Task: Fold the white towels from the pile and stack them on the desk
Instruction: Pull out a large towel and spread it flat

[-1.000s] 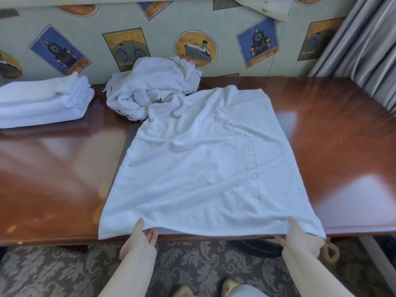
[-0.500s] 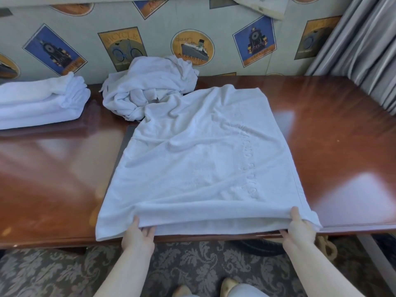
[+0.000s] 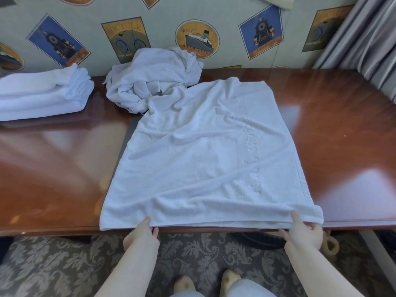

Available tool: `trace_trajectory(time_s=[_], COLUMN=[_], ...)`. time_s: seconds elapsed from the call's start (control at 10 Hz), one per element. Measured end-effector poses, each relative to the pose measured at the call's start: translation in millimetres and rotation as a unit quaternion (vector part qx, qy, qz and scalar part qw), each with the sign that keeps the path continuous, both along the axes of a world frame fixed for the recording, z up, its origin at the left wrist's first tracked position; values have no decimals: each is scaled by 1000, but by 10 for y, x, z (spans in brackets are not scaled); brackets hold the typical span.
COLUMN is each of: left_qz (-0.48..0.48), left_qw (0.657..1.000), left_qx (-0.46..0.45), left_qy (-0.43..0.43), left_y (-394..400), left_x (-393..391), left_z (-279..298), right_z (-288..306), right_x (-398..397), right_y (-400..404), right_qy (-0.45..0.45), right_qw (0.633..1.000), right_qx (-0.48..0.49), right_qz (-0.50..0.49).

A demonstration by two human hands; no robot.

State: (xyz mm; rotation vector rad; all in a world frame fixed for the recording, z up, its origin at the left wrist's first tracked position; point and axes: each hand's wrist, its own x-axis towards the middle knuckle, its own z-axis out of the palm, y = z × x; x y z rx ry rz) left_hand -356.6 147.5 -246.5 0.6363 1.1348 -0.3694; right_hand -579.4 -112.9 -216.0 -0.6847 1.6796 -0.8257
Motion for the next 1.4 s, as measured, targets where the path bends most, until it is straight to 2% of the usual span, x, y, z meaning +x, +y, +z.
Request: trace_trajectory(time_s=[0.1,0.2,0.3,0.4,0.5,0.6,0.7,0.8,1.0,1.1,1.4], left_qz=[81,38,-56,-122,-112,-140,-161,-166,-166,-157,-167], left_qw=[996,998,992,983,988,983,971,968,982,980,964], left_qx=[-14,56,113,132,110,118,173,173,-1,-60,-158], left_qy=[13,-10,3,-18,-1,-13,-30,-79,-92,-108,-132], left_y=[-39,-15,-44,-54,-92,-202,-266,-240,-88,-37,-121], left_x=[-66,-92,-121,-156,-148,-205,-288,-315,-285,-278,-219], left_z=[251,354,394,397,435,472,458,463,596,675,946], right_z=[-9,-47,-79,-53,-23,14,20,10,74,222,672], right_x=[-4,-31,-50,-33,21,138,222,217,199,265,425], right_y=[-44,-41,-30,-4,61,174,203,151,196,175,161], right_qy=[-15,4,6,-16,-88,-144,-166,-173,-151,-148,-197], right_qw=[1000,999,998,997,992,986,976,973,980,981,973], right_qx=[12,25,26,23,51,86,91,99,112,118,119], right_qz=[-15,-40,-61,-71,-70,21,111,115,66,42,-31])
